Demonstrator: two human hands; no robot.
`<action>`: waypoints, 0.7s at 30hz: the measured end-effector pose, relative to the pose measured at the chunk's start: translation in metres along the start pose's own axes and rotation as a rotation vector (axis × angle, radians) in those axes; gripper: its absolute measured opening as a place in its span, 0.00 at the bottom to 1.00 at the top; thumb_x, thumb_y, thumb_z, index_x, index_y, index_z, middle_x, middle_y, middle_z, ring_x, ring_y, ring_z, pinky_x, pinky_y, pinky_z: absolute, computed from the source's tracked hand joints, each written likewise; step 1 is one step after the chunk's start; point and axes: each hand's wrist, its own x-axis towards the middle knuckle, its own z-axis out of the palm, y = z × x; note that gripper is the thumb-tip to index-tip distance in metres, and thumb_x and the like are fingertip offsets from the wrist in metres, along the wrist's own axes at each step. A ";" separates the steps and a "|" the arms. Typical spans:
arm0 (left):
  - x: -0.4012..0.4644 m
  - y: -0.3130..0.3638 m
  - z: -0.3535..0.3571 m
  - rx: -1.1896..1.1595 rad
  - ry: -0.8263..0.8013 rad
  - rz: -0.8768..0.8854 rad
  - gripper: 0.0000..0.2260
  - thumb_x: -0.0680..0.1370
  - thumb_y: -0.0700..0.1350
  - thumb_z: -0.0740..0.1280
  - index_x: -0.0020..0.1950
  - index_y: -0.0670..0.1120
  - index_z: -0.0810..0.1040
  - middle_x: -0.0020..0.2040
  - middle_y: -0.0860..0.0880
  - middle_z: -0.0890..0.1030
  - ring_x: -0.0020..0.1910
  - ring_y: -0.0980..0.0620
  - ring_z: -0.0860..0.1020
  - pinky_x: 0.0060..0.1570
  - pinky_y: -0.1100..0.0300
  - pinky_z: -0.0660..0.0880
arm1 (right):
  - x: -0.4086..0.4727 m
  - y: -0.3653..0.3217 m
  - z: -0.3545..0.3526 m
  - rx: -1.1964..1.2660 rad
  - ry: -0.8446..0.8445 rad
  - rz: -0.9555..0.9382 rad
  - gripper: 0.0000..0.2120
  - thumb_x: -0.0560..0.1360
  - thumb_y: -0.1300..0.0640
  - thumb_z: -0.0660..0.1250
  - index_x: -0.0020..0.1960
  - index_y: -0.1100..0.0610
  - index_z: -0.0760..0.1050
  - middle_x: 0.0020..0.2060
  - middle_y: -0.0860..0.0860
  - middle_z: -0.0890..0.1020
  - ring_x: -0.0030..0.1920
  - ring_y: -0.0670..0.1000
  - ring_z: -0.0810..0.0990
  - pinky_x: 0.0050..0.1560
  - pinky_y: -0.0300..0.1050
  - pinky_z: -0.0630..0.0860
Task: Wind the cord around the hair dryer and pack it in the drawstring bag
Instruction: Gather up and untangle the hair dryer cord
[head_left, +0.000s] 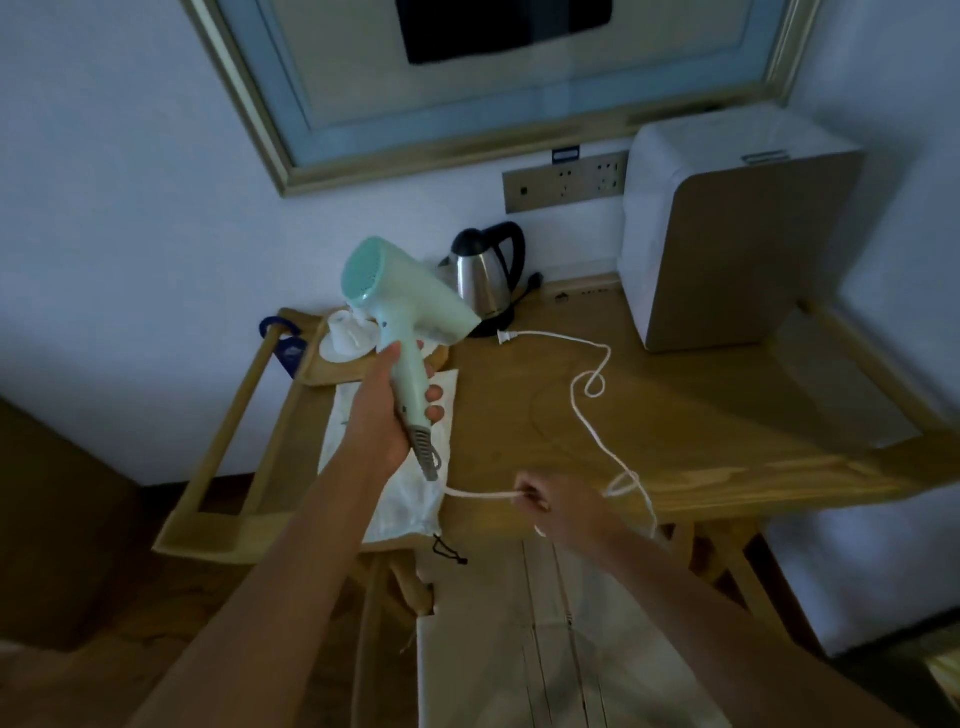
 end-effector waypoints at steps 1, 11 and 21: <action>-0.009 0.007 -0.002 -0.072 -0.024 -0.004 0.11 0.78 0.52 0.58 0.51 0.46 0.73 0.37 0.48 0.74 0.25 0.54 0.71 0.21 0.65 0.69 | 0.000 -0.011 -0.004 -0.037 0.039 -0.041 0.05 0.74 0.54 0.64 0.41 0.52 0.74 0.31 0.44 0.76 0.32 0.44 0.72 0.32 0.37 0.64; -0.073 0.085 -0.053 -0.056 -0.295 0.122 0.18 0.78 0.60 0.53 0.46 0.47 0.71 0.28 0.51 0.72 0.18 0.57 0.64 0.17 0.70 0.62 | -0.021 -0.052 -0.059 -0.415 0.020 0.004 0.08 0.75 0.51 0.62 0.42 0.54 0.76 0.38 0.50 0.79 0.38 0.49 0.76 0.42 0.43 0.74; -0.089 0.080 -0.085 -0.123 -0.171 0.185 0.19 0.74 0.63 0.56 0.39 0.47 0.69 0.26 0.52 0.71 0.16 0.59 0.63 0.15 0.70 0.59 | -0.034 -0.063 -0.117 0.018 -0.237 0.150 0.06 0.75 0.57 0.65 0.51 0.50 0.78 0.45 0.46 0.82 0.46 0.46 0.83 0.39 0.35 0.77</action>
